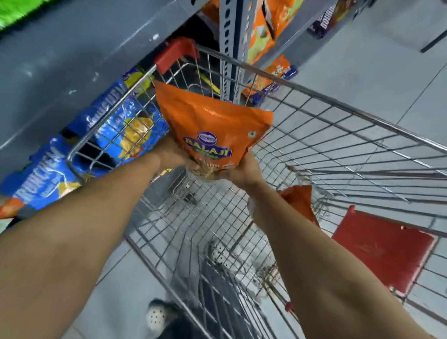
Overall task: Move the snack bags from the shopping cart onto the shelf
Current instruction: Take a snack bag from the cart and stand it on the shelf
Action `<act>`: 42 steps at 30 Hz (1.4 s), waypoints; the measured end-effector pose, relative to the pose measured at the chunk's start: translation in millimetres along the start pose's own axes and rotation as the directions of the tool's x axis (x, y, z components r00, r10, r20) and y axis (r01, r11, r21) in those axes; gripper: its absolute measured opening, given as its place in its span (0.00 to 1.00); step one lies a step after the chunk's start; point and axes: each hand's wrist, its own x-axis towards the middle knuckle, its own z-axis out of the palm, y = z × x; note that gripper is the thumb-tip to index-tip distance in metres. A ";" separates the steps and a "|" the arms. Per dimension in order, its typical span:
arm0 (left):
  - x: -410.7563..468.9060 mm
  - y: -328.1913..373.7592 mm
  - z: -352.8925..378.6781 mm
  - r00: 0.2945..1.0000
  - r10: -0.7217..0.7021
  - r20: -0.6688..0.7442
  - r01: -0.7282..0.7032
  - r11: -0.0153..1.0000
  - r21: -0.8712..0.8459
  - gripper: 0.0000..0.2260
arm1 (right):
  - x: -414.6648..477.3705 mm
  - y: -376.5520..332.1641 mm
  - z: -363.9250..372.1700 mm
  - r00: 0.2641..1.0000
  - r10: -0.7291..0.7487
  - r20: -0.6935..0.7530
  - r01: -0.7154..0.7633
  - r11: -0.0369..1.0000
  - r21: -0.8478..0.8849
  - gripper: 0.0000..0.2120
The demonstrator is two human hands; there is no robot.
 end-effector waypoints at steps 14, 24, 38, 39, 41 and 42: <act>-245.8 99.1 -79.3 0.838 0.398 -0.373 -0.524 0.777 -0.349 0.30 | -213.9 -195.8 -70.0 0.893 -0.443 -0.074 0.447 0.857 0.257 0.34; -459.0 138.1 -212.4 0.268 0.613 -0.743 -0.880 0.470 0.071 0.26 | -344.1 -378.1 -32.3 0.406 -0.905 -0.130 0.861 0.330 0.388 0.25; -644.6 82.5 -386.8 -0.143 0.420 -0.896 -0.789 0.499 0.359 0.24 | -420.0 -593.3 119.0 0.146 -0.983 0.114 0.838 0.184 0.513 0.12; -646.0 75.0 -397.7 -0.122 0.398 -0.909 -0.782 0.526 0.335 0.23 | -416.4 -603.6 131.4 0.135 -0.982 0.133 0.838 0.185 0.513 0.11; -642.3 60.1 -417.5 -0.076 0.362 -0.929 -0.763 0.579 0.288 0.21 | -405.1 -619.4 158.0 0.115 -0.980 0.161 0.840 0.183 0.511 0.12; -637.9 52.6 -426.0 -0.048 0.347 -0.937 -0.756 0.600 0.261 0.21 | -396.5 -625.2 170.4 0.101 -0.978 0.184 0.844 0.182 0.504 0.14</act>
